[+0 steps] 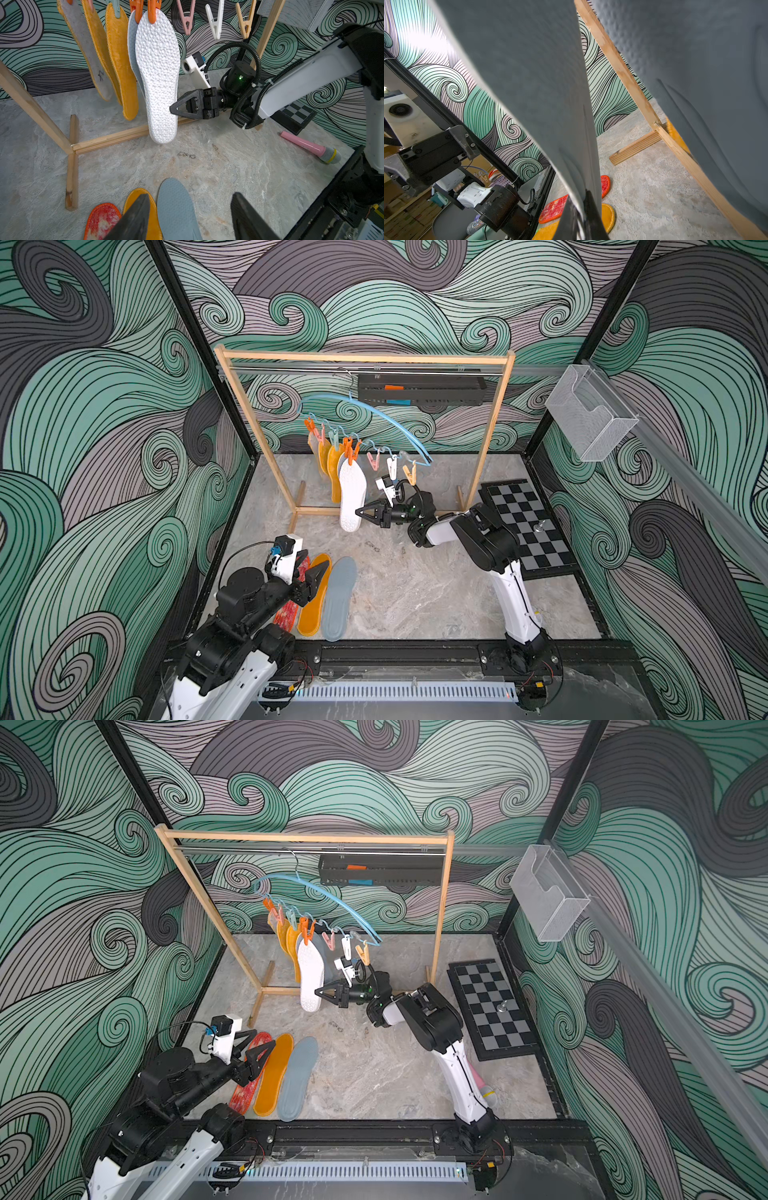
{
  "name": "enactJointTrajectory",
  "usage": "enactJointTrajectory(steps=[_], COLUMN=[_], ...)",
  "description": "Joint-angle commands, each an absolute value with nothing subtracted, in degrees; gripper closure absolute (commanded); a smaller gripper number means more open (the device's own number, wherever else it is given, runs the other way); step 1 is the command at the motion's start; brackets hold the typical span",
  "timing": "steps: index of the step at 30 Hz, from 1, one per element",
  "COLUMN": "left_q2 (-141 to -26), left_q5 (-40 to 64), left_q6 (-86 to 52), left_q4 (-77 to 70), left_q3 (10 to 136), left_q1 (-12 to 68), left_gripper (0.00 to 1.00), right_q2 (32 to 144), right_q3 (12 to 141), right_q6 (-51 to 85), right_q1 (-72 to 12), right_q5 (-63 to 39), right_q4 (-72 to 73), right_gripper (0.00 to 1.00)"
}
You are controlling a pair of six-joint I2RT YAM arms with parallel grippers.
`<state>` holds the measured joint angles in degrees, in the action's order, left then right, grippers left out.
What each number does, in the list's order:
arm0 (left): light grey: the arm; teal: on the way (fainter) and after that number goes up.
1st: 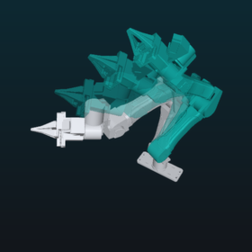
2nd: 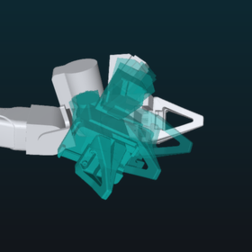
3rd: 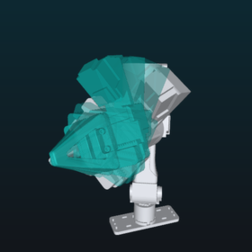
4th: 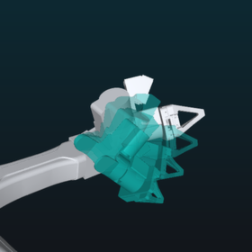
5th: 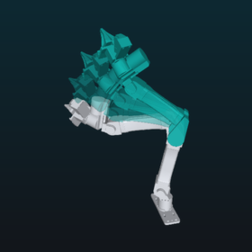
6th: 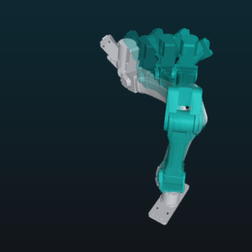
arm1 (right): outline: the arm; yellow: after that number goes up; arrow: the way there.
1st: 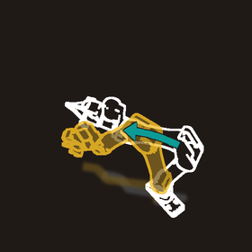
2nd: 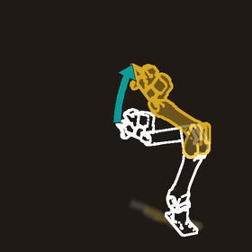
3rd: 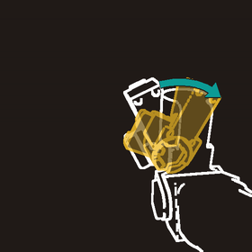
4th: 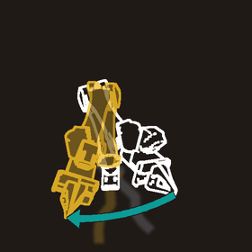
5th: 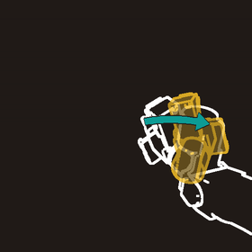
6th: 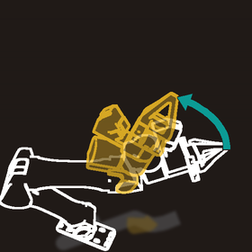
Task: Take the shoe insoles off the hanger
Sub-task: Remove the insole from the hanger.
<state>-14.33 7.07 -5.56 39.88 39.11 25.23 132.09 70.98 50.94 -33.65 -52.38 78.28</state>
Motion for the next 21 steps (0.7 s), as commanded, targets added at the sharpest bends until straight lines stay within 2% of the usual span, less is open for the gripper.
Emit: enactJointTrajectory(steps=[1, 21], left_q2=[-15.2, -17.7], left_q5=[7.0, 7.0], left_q6=[-5.1, -5.5], left_q4=[39.8, 39.2], left_q3=[39.0, 39.2], left_q1=[25.5, 25.5], left_gripper=[0.37, 0.36], right_q2=[131.2, 127.8], right_q3=[71.0, 64.4], right_q6=[53.0, 49.7], right_q1=[-32.7, -29.3], right_q5=[-55.6, -50.7], right_q4=[81.2, 81.2], right_gripper=[0.9, 0.92])
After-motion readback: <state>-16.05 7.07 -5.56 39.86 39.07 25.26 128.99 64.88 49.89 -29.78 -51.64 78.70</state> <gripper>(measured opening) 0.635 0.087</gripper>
